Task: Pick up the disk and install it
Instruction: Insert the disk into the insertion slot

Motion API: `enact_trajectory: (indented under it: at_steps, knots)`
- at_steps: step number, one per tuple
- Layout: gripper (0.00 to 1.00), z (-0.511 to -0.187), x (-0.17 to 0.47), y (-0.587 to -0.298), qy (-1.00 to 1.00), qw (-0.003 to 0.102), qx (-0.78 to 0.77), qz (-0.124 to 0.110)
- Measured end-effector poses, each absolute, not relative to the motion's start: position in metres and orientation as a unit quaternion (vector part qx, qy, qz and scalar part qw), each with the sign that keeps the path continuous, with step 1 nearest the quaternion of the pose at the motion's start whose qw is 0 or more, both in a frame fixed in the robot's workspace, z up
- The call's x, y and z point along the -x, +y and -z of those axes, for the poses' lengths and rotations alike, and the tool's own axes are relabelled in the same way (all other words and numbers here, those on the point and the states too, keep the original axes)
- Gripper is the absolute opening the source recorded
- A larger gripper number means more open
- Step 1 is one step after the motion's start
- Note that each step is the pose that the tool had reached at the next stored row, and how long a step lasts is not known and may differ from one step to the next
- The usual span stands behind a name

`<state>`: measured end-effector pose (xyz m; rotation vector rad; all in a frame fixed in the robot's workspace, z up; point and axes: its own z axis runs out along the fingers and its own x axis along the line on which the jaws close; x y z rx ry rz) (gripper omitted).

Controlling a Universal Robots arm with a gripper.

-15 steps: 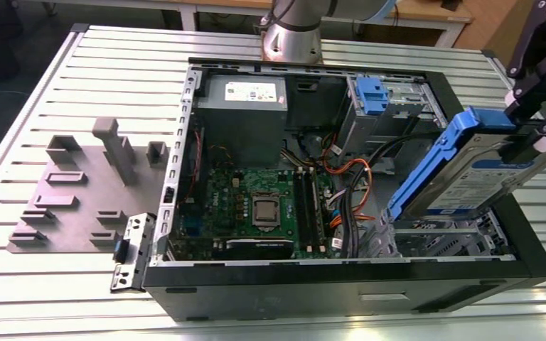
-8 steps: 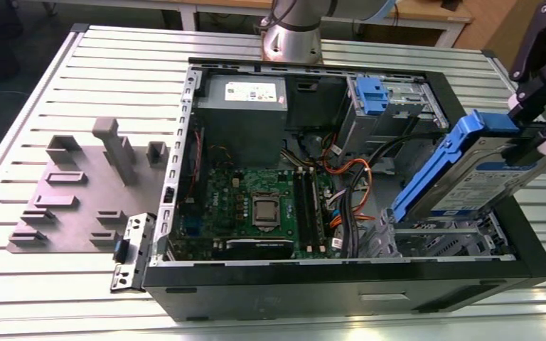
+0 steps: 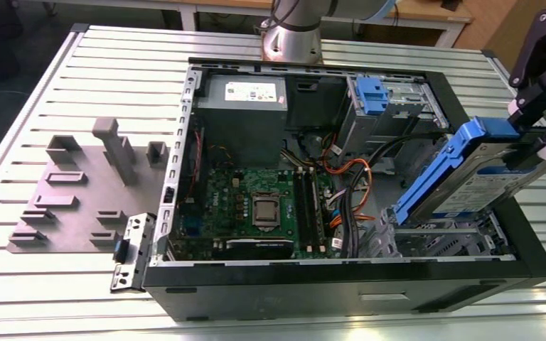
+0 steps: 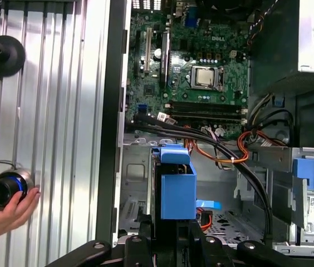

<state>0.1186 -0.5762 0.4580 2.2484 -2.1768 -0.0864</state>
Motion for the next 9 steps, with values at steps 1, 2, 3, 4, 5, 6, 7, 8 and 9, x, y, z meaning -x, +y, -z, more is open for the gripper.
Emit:
enact_trajectory:
  at_steps: [1, 2, 3, 4, 5, 6, 7, 8, 9]
  knots:
    - [0.35, -0.4576, -0.1187, -0.5762, -0.695, 0.005, -0.718, 0.028]
    - [0.35, -0.4569, -0.1187, -0.5762, -0.695, 0.005, -0.718, 0.028]
    - [0.35, -0.4557, -0.1187, -0.5763, -0.695, 0.005, -0.718, 0.028]
    - [0.35, -0.4547, -0.1187, -0.5763, -0.695, 0.005, -0.718, 0.028]
    - [0.35, -0.4544, -0.1187, -0.5763, -0.695, 0.005, -0.718, 0.028]
    - [0.35, -0.4544, -0.1188, -0.5763, -0.695, 0.005, -0.718, 0.028]
    - [0.35, -0.4544, -0.1188, -0.5763, -0.695, 0.005, -0.718, 0.028]
    - [0.35, -0.4543, -0.1188, -0.5763, -0.695, 0.005, -0.718, 0.028]
    - [0.35, -0.4543, -0.1188, -0.5763, -0.695, 0.005, -0.718, 0.028]
